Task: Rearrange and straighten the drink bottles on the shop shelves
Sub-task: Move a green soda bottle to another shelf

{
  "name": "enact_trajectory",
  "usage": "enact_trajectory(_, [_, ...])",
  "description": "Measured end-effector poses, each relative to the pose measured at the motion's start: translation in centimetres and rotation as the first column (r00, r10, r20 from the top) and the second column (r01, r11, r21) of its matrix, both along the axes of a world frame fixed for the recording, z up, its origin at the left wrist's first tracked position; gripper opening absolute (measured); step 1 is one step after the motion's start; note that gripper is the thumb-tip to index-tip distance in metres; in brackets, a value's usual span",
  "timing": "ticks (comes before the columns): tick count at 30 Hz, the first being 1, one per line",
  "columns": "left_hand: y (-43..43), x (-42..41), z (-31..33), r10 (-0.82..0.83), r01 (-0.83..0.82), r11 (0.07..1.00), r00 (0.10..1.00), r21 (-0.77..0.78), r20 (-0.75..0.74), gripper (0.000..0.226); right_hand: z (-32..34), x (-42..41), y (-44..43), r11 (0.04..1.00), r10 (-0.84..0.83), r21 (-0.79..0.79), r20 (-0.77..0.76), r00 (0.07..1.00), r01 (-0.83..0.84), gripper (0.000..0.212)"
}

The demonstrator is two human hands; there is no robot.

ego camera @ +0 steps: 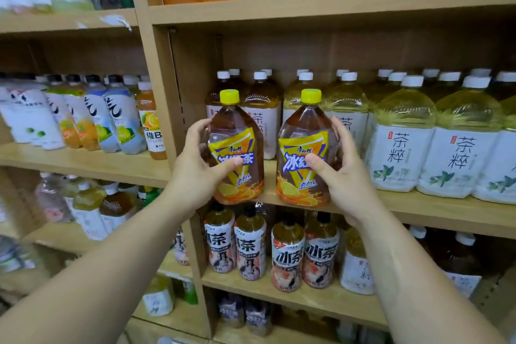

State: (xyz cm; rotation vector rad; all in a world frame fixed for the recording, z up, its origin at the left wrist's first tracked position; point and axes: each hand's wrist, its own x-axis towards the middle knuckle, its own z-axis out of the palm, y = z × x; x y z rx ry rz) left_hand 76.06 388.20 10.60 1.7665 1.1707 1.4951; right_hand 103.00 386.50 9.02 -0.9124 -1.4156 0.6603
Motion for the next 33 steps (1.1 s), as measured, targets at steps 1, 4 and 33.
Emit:
enact_trajectory(1, [-0.9, -0.5, -0.3, -0.016, 0.016, 1.000, 1.000, 0.003, 0.017, 0.072, -0.2, 0.1, -0.7, 1.000, 0.008, 0.008, -0.021, 1.000, -0.008, 0.075])
enact_trajectory(4, [-3.3, -2.4, -1.4, -0.075, 0.076, 0.997, 0.993, -0.011, 0.095, 0.074, -1.0, -0.1, -3.4, 0.999, 0.013, 0.049, -0.053, 0.999, -0.011, 0.078])
enact_trajectory(33, [-9.1, -4.0, -34.5, -0.428, 0.471, 0.772, 0.881, -0.426, 0.199, 0.082, -33.9, -3.8, -19.9, 0.793, -0.386, -0.563, -0.171, 0.906, 0.232, 0.085])
